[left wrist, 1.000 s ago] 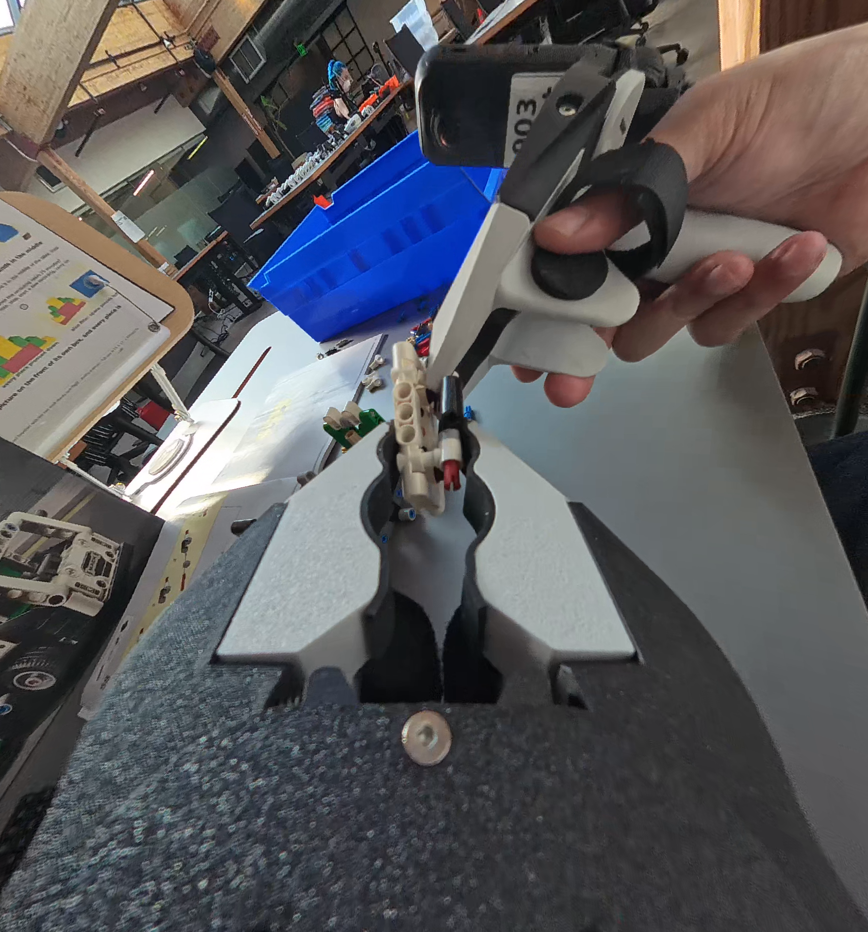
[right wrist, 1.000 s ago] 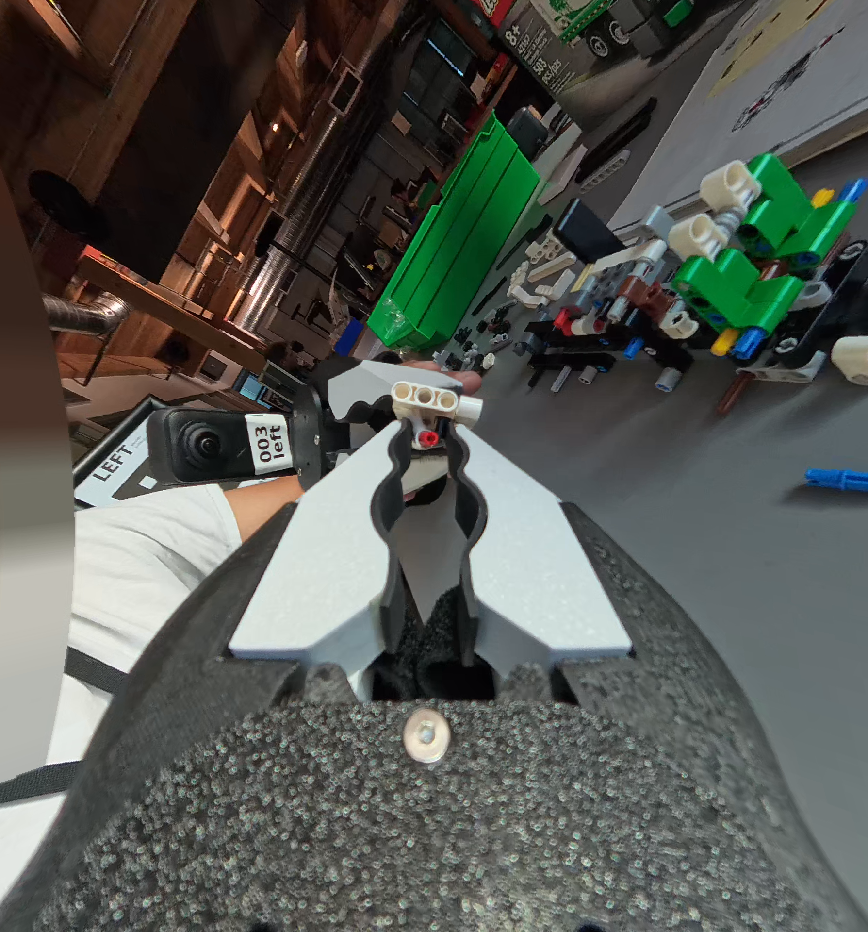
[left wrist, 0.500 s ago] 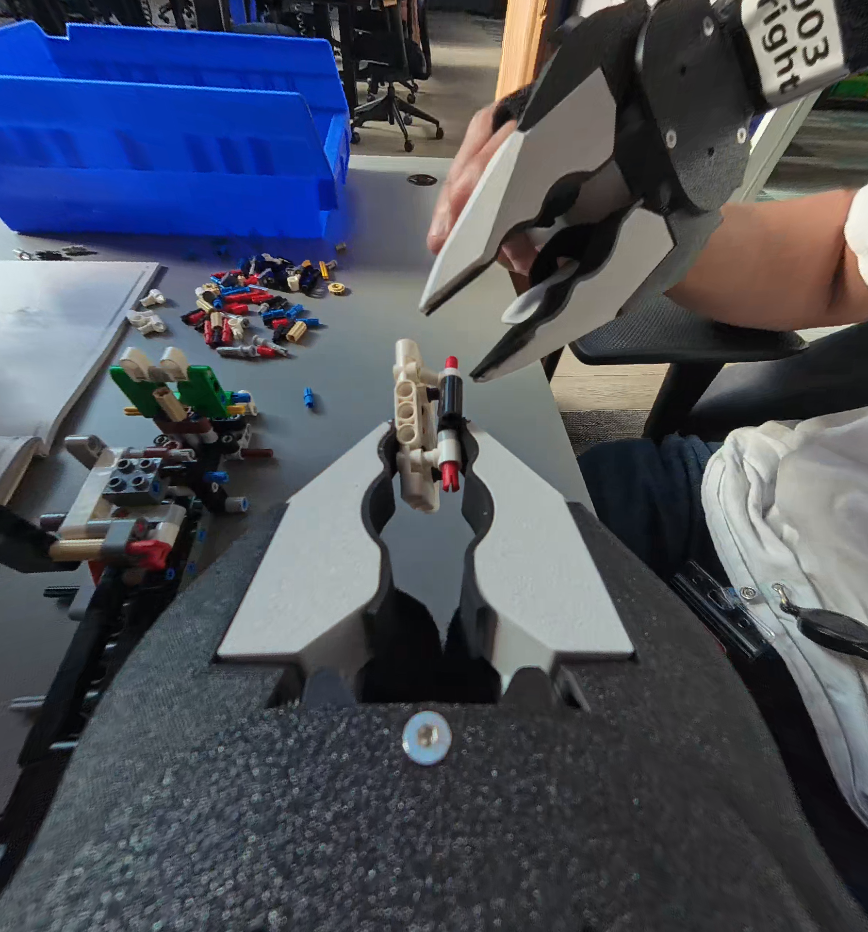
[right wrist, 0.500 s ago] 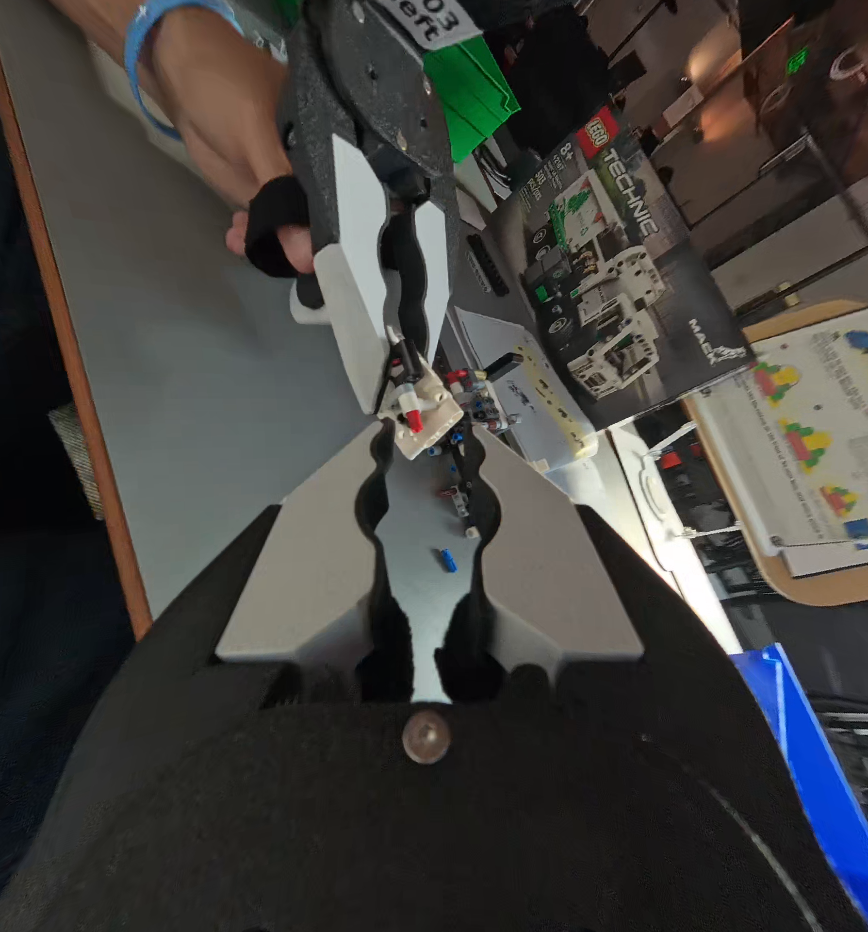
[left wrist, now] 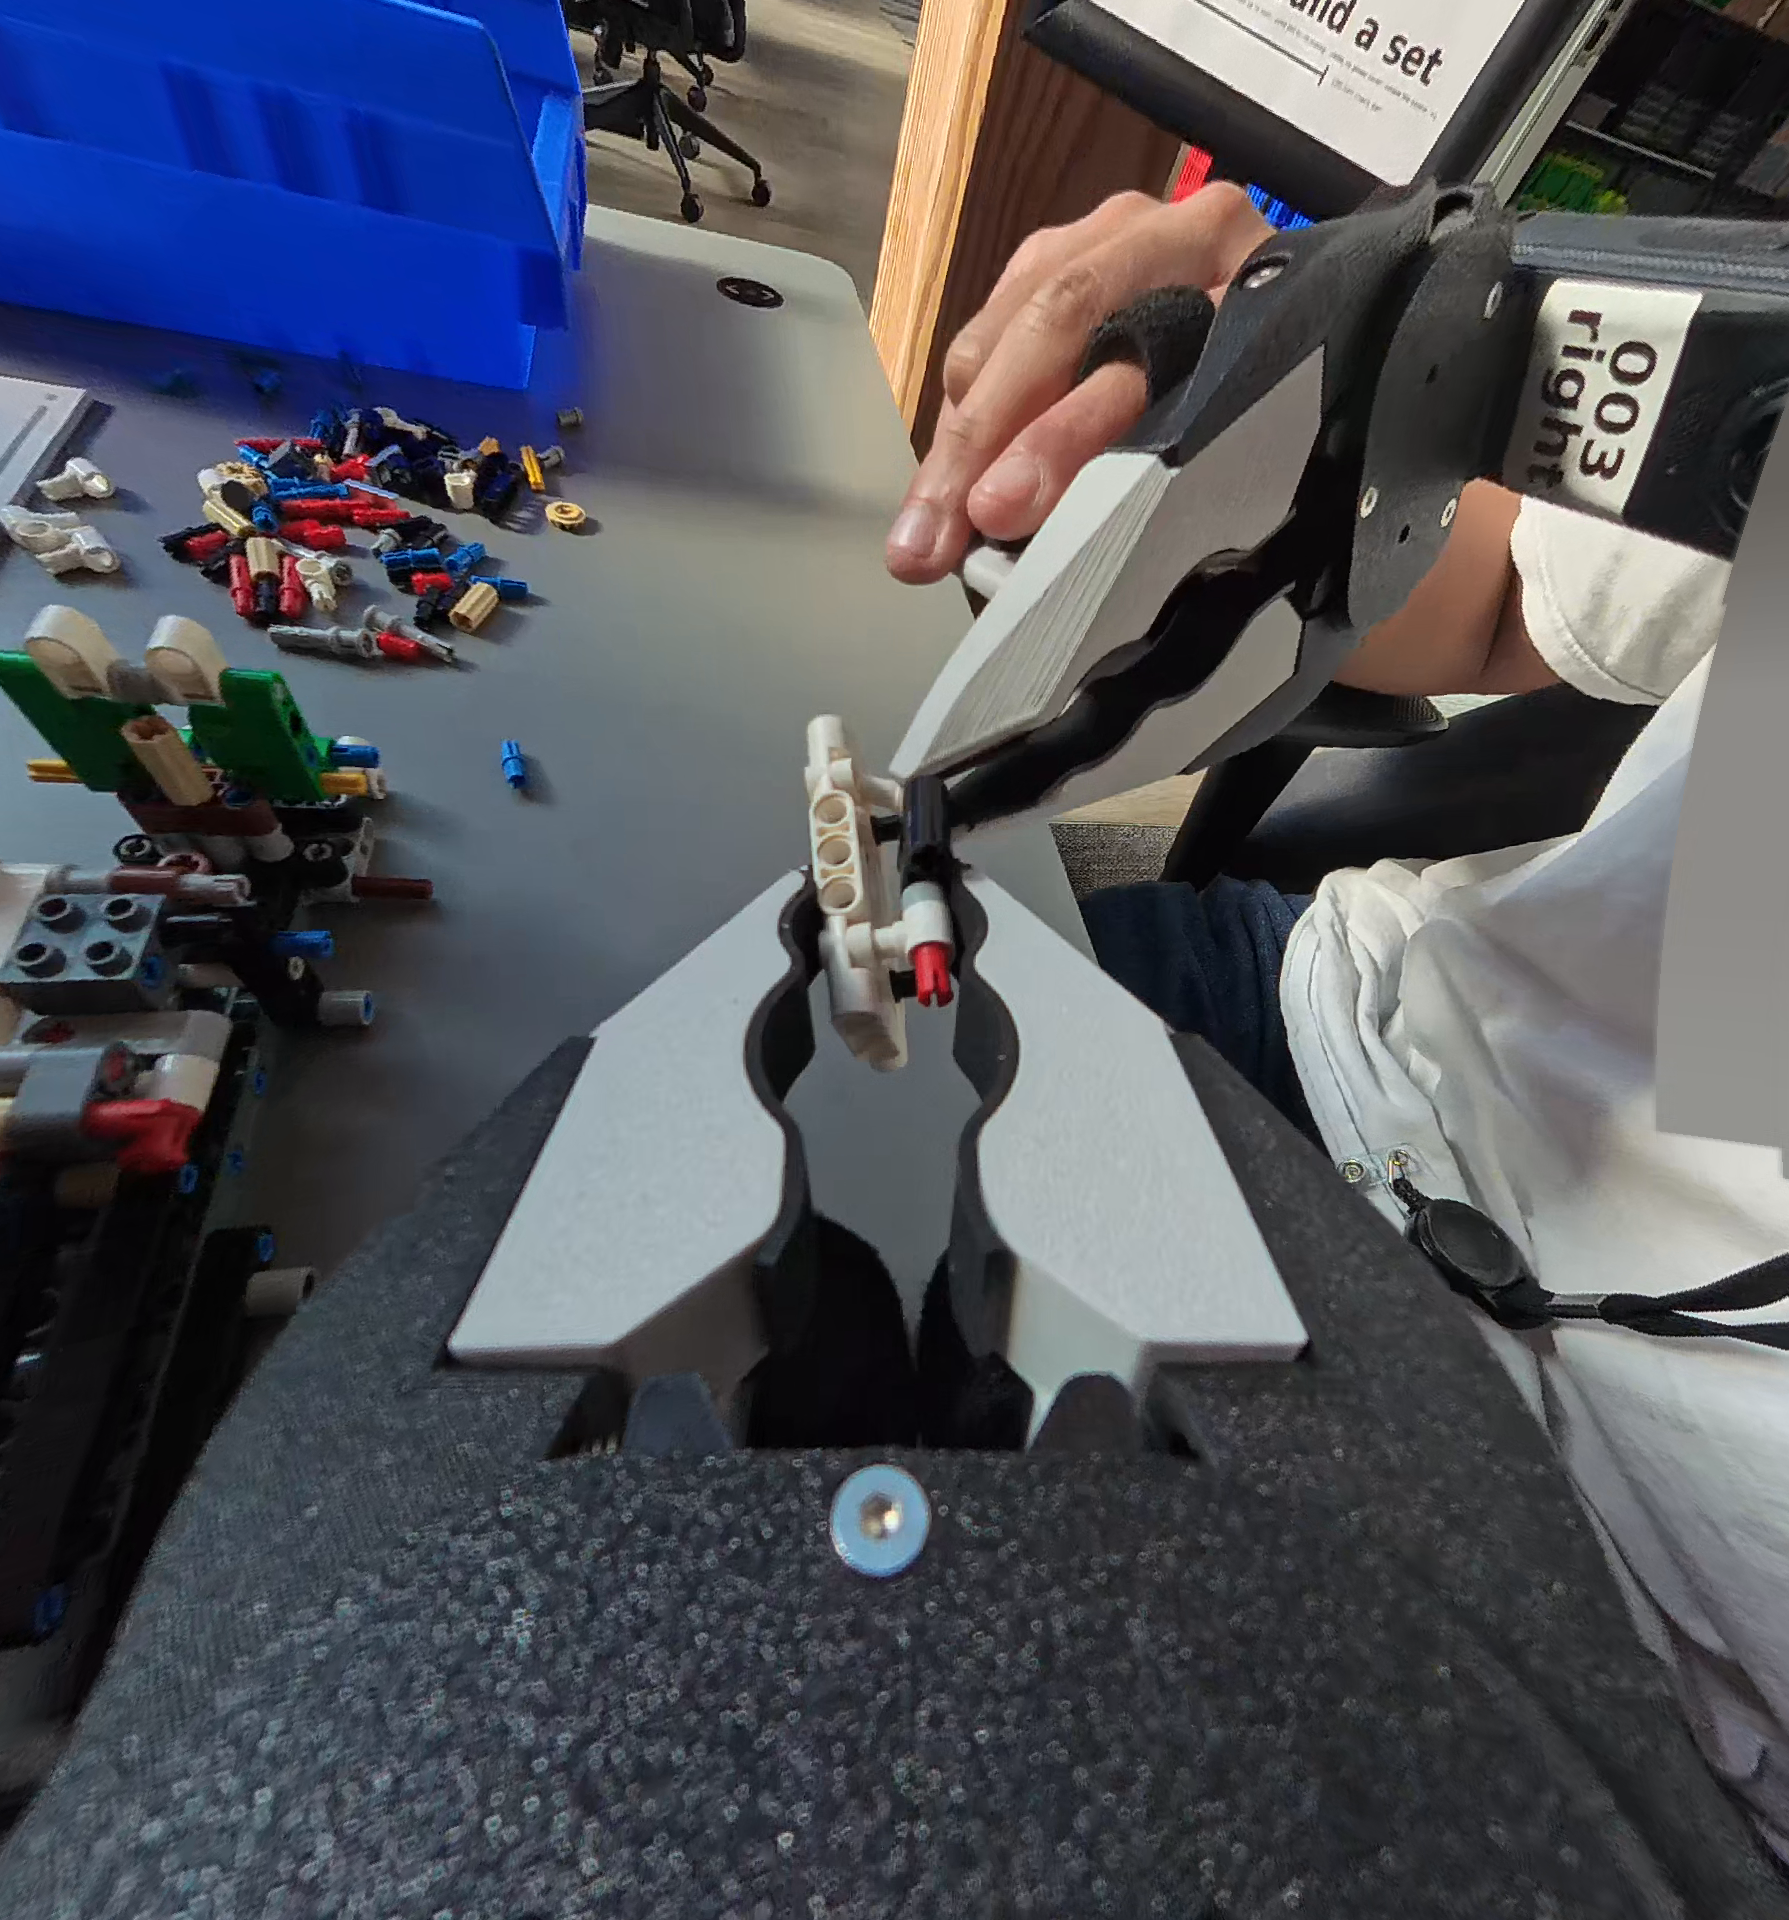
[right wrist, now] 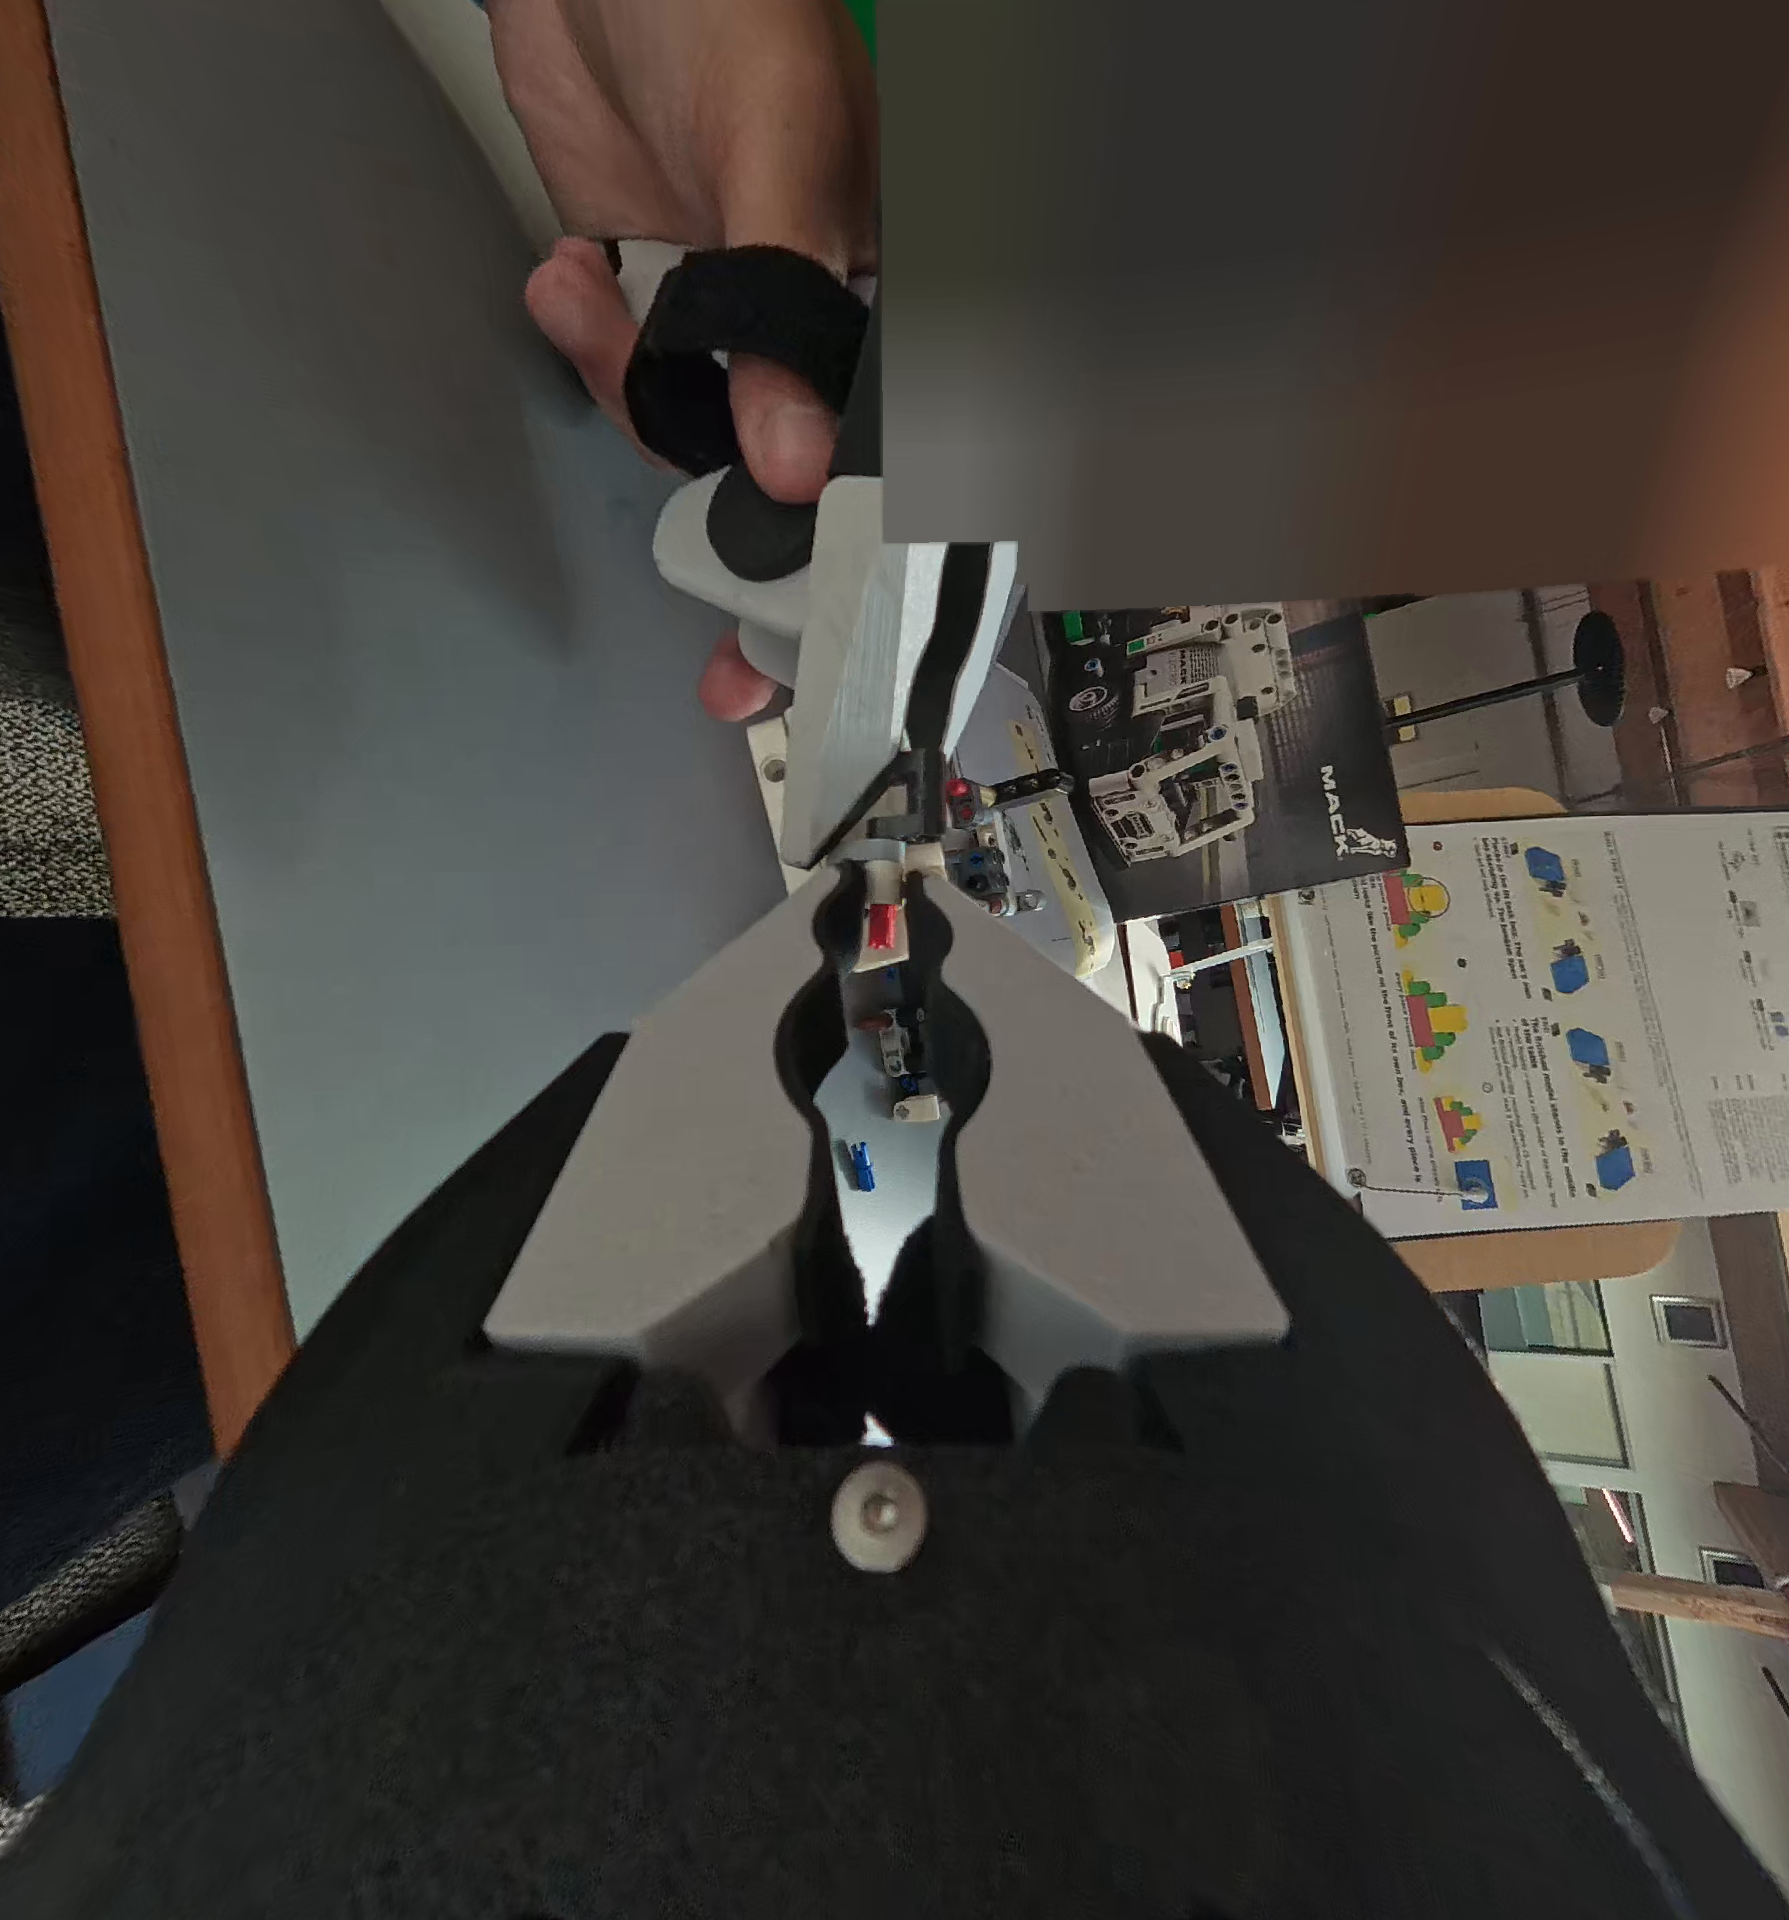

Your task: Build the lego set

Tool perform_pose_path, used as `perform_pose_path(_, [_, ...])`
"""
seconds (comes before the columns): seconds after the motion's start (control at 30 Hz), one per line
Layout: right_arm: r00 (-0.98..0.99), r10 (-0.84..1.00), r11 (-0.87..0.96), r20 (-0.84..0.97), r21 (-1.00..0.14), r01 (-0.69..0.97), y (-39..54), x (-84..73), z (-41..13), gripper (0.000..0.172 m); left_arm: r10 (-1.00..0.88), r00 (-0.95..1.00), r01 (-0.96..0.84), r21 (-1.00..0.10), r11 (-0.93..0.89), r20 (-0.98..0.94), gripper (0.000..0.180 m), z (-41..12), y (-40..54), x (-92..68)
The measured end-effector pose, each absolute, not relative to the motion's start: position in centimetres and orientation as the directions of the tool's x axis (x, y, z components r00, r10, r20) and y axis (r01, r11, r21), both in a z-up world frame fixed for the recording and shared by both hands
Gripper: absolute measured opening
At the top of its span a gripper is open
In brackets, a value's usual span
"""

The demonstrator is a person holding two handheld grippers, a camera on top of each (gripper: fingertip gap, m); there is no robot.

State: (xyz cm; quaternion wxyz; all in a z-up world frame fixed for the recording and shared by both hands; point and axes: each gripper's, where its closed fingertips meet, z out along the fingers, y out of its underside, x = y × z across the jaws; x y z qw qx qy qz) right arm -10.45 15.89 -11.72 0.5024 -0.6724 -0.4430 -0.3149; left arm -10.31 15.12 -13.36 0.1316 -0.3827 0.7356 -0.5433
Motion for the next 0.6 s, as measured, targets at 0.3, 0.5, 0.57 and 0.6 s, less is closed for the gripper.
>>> perform_pose_path(0.3, [0.732,0.188,-0.089,0.655,-0.731,0.677,16.3,-9.1,-9.7,0.005,-0.710,-0.683,-0.286,-0.957,0.046,0.170,0.019,-11.1,15.7,-9.8])
perform_pose_path(0.5, [0.717,0.184,-0.060,0.672,-0.721,0.691,16.2,-9.7,-9.1,0.004,-0.701,-0.689,-0.272,-0.962,0.018,0.182,0.016,-10.6,15.8,-10.0])
perform_pose_path(0.57, [0.640,0.182,-0.064,0.747,-0.640,0.765,16.0,-9.7,-9.3,0.004,-0.683,-0.704,-0.306,-0.951,0.043,0.196,0.015,-11.1,15.5,-10.3])
perform_pose_path(0.6, [0.608,0.184,-0.058,0.772,-0.609,0.791,15.8,-9.8,-9.2,0.004,-0.672,-0.717,-0.309,-0.949,0.067,0.186,0.015,-11.4,15.4,-10.5])
